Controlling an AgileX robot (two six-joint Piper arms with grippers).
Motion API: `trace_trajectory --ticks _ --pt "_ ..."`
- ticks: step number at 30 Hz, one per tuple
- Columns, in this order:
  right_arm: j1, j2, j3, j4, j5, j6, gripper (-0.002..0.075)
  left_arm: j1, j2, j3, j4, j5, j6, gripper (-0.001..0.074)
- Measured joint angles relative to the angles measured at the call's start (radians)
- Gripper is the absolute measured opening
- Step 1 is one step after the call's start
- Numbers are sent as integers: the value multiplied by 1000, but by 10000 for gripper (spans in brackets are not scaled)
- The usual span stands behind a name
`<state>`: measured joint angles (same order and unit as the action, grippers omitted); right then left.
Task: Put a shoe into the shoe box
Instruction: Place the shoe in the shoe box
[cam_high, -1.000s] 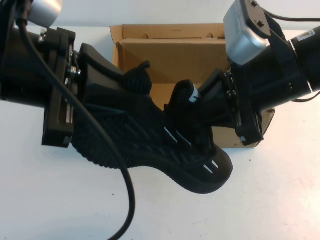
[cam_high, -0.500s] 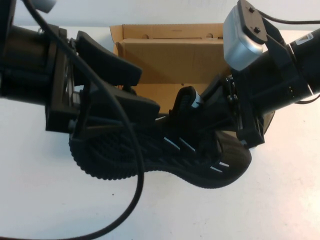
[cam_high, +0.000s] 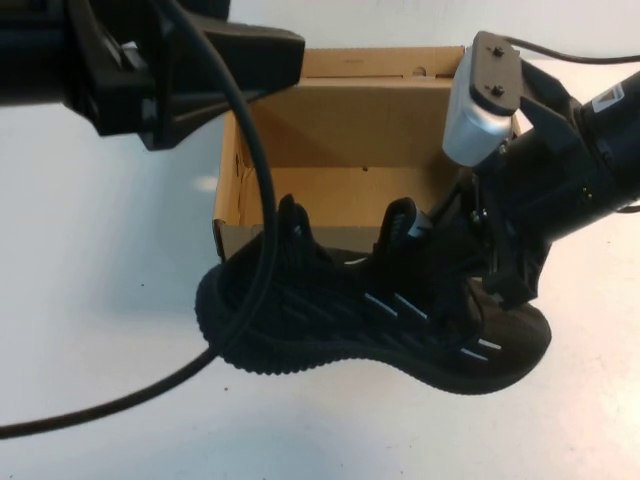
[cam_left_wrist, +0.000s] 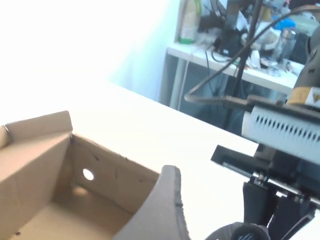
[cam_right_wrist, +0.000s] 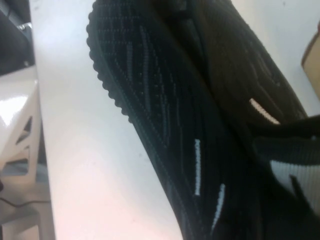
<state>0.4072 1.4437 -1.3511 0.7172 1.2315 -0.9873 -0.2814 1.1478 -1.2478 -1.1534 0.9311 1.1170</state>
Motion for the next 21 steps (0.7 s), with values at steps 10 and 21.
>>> trace_trajectory --ticks 10,21 --pt "0 6 -134 -181 9 110 19 0 -20 -2 333 10 -224 62" --pt "0 197 -470 -322 33 148 19 0 -29 3 536 159 -406 1"
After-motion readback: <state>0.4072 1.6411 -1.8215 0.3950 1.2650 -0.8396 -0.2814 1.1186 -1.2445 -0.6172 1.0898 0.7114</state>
